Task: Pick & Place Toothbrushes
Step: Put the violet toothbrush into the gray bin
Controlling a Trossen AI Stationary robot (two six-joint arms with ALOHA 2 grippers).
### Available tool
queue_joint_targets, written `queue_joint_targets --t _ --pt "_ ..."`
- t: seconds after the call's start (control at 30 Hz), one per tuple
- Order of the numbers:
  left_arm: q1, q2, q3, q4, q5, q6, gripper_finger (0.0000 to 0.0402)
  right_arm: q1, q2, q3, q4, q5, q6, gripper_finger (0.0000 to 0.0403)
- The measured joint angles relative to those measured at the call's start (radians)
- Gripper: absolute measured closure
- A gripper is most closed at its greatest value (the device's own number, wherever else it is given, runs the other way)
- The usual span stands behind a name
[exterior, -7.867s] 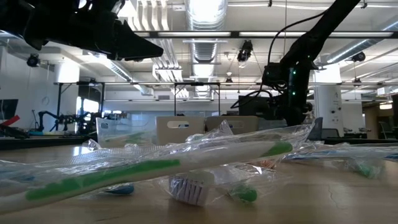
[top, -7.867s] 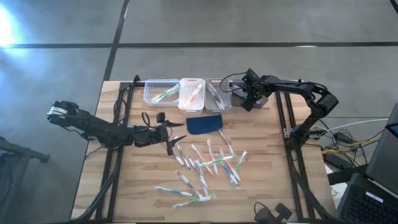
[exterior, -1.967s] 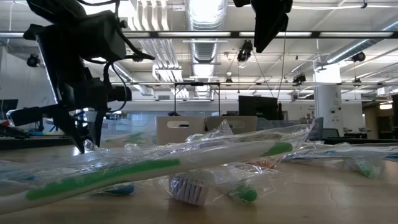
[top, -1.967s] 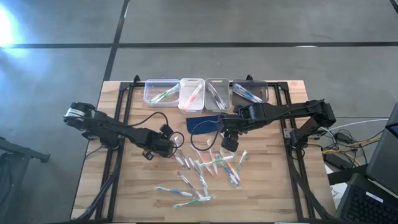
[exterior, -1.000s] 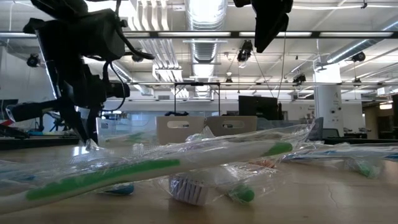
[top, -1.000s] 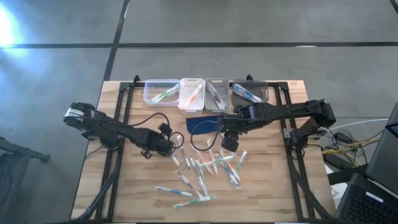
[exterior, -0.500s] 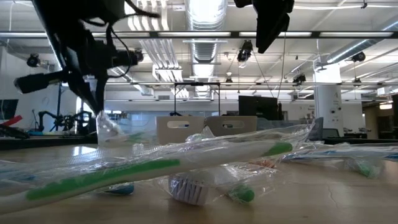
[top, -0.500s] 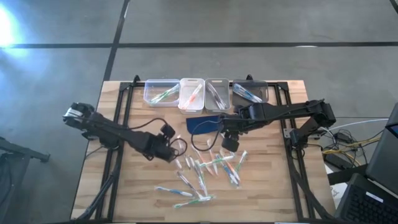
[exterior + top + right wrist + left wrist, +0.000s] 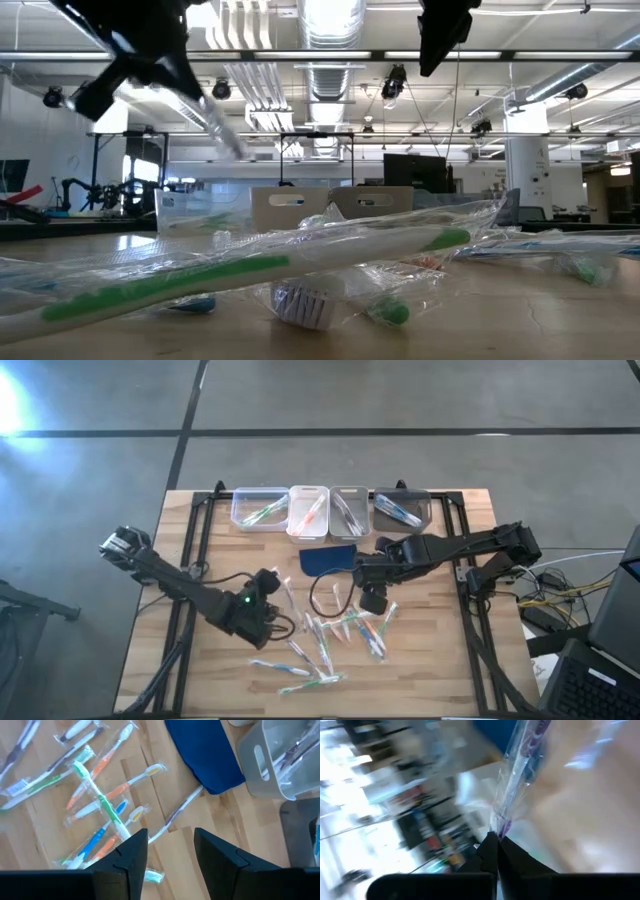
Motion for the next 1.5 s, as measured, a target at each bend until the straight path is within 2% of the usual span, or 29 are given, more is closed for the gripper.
queue_joint_targets --t 0.2,0.3,0.43,0.63,0.8,1.0,1.3,1.5 --pt "-0.009 0.0 0.016 0.14 -0.239 0.137 0.0401 0.03 0.0 0.0 0.082 0.002 -0.026 0.0231" --pt "-0.002 0.0 0.019 0.259 -0.299 0.239 0.0401 0.046 0.0 0.0 0.128 0.001 -0.046 0.0224" --pt "0.011 0.0 0.019 0.454 -0.317 0.398 0.0401 0.051 0.0 0.0 0.186 0.001 -0.065 0.0216" --pt "0.05 0.0 0.019 0.721 -0.318 0.626 0.0401 0.054 0.0 0.0 0.259 -0.006 -0.068 0.0207" --pt "0.093 0.0 0.019 0.844 -0.266 0.727 0.0401 0.058 0.0 0.0 0.315 -0.028 -0.058 0.021" --pt "0.137 0.0 0.02 0.986 -0.182 0.8 0.0401 0.056 0.0 0.0 0.341 -0.027 -0.026 0.0214" --pt "0.175 0.001 0.02 1.186 -0.096 0.945 0.0401 0.053 0.0 0.0 0.351 -0.026 0.0 0.0196" --pt "0.183 0.002 0.02 1.264 -0.044 1.001 0.0401 0.041 0.0 0.0 0.363 -0.025 0.01 0.0194"
